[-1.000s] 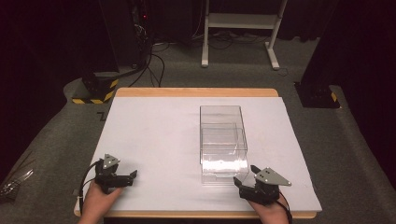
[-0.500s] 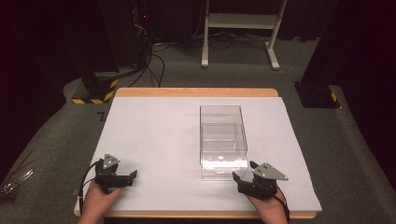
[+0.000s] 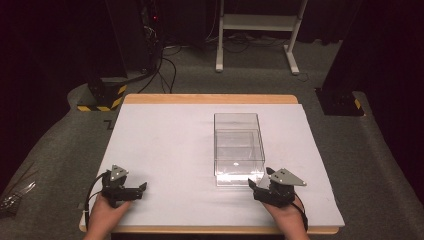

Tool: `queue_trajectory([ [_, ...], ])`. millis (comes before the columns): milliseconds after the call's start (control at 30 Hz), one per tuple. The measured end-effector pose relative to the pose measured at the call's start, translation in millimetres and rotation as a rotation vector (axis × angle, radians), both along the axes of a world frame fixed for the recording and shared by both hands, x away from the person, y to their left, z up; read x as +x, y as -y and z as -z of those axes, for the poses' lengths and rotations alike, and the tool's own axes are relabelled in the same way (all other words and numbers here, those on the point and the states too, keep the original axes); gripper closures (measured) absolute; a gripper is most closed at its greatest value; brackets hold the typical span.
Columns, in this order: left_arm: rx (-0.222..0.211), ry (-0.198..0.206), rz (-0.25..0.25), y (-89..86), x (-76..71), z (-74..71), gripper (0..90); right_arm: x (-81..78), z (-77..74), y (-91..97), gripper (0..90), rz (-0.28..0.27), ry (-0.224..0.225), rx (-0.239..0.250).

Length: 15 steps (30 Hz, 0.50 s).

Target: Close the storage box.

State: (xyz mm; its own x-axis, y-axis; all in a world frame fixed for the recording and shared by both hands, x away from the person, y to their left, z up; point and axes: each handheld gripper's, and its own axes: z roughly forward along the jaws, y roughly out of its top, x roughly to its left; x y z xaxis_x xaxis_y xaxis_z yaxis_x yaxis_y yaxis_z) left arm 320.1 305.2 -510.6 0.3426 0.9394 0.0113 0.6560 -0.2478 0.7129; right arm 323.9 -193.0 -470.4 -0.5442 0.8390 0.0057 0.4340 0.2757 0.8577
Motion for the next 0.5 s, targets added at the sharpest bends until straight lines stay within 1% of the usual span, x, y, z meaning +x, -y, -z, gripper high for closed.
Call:
queue_trajectory([
  [333, 0.0, 0.0, 0.0, 0.0, 0.0, 0.0, 1.5, 10.6, 0.0, -0.4, 22.9, 0.01, 0.002, -0.001],
  [500, 0.0, 0.0, 0.0, 0.0, 0.1, 0.0, 1.5, 15.0, 0.5, -1.0, 23.2, 0.018, -0.003, 0.006],
])
